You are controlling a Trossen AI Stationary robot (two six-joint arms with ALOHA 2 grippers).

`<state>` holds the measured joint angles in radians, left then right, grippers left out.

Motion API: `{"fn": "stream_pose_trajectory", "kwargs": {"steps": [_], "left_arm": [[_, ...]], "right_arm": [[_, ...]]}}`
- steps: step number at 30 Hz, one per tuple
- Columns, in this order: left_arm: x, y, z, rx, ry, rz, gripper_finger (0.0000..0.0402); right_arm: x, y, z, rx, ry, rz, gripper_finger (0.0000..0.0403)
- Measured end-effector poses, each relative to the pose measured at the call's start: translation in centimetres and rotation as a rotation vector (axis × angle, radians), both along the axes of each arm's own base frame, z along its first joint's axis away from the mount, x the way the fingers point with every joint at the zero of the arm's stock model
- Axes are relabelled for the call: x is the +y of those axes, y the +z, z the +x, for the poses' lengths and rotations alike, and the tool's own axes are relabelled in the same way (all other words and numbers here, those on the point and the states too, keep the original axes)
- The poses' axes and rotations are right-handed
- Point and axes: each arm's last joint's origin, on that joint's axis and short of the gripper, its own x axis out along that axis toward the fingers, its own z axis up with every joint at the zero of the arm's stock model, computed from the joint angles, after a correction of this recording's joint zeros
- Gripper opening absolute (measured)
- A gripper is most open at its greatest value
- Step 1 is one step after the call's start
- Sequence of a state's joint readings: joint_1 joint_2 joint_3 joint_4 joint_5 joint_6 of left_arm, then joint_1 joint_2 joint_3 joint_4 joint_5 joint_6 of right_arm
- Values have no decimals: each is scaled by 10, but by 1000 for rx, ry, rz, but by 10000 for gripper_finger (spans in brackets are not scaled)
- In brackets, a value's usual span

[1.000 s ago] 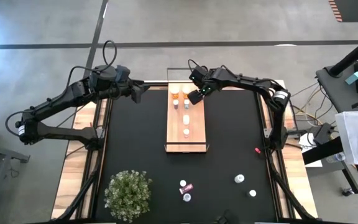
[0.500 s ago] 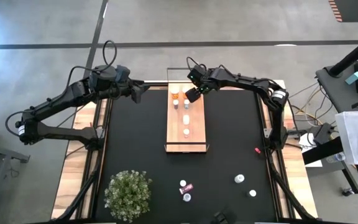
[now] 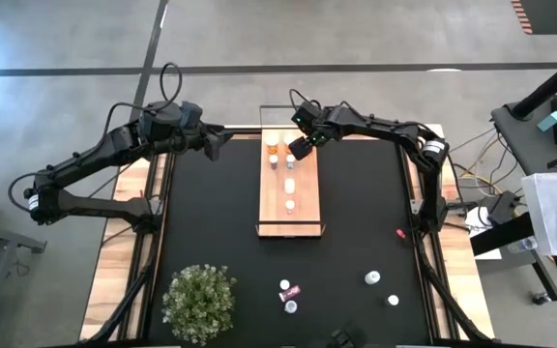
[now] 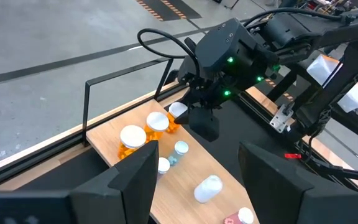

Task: Pick and place medicine bottles onto shelf by color
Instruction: Put the orange pill bottle aligned with the orange pill bottle on the shelf, then put the blue pill bottle aligned with the other blue pill bottles on the shelf

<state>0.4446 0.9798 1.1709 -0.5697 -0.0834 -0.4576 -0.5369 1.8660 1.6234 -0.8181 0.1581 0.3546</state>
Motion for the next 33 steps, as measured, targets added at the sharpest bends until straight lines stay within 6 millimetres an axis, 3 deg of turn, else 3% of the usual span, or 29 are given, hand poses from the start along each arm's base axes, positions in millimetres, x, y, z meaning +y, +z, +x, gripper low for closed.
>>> {"fn": "stream_pose_trajectory", "kwargs": {"steps": [7,17,26,33], "left_arm": [[0,0,0,0,0,0,203],[0,0,0,1,0,1,203],[0,0,0,12,-8,14,203],[0,-1,1,19,-8,12,203]], "right_arm": [[-1,1,2,-17,13,-15,219],[1,6,-1,7,17,-2,274],[11,70,-9,-12,66,-33,283],[52,107,-33,74,129,19,275]]}}
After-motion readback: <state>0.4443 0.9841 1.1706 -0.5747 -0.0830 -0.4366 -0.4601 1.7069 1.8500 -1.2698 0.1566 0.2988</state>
